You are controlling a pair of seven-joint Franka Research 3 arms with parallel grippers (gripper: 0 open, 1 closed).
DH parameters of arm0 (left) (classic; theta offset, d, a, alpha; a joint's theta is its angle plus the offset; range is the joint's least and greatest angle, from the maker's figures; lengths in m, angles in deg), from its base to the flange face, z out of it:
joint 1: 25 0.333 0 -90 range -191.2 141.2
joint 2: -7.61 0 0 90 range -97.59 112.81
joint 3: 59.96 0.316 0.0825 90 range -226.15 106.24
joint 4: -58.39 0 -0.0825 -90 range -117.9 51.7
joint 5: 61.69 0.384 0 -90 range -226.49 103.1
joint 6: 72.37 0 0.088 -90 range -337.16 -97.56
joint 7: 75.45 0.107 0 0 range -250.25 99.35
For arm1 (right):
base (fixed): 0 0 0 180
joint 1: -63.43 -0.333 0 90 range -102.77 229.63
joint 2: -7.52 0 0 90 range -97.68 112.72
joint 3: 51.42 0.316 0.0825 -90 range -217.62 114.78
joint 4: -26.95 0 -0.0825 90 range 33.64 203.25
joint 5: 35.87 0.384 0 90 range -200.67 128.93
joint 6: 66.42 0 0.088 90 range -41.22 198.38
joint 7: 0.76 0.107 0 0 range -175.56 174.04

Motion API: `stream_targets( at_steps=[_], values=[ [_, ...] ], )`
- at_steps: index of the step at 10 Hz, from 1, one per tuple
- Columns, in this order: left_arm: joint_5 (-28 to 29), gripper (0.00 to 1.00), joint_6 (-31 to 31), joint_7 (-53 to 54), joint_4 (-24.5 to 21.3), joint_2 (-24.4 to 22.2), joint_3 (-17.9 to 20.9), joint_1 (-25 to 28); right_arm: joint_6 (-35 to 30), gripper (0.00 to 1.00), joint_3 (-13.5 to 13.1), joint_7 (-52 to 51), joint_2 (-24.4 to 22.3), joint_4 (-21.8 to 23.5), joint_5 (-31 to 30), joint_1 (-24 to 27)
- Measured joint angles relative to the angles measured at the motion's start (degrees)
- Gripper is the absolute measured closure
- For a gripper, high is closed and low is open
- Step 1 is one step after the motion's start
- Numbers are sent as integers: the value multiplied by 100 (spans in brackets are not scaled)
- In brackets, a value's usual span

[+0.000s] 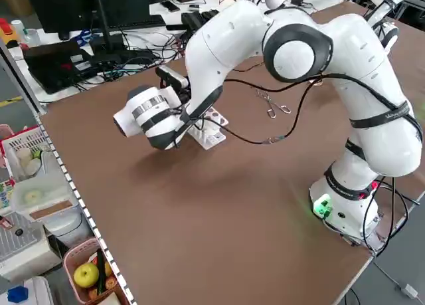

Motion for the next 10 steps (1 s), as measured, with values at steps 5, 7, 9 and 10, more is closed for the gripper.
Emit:
stream_targets(
  at_steps=[5, 7, 9, 10],
  values=[
    [15, 79, -121, 245, 55, 263, -31, 11, 82, 62, 0, 428, -13, 0, 0, 34],
    [15, 79, -138, 339, 89, 396, -32, 11, 145, 62, 1, 557, -75, -1, 1, 39],
    [15, 79, -154, 398, 111, 483, -32, 12, 186, 62, 1, 682, -115, 0, 1, 42],
    [15, 79, -157, 437, 119, 523, -33, 12, 201, 62, 1, 746, -127, 0, 1, 42]
  ],
)
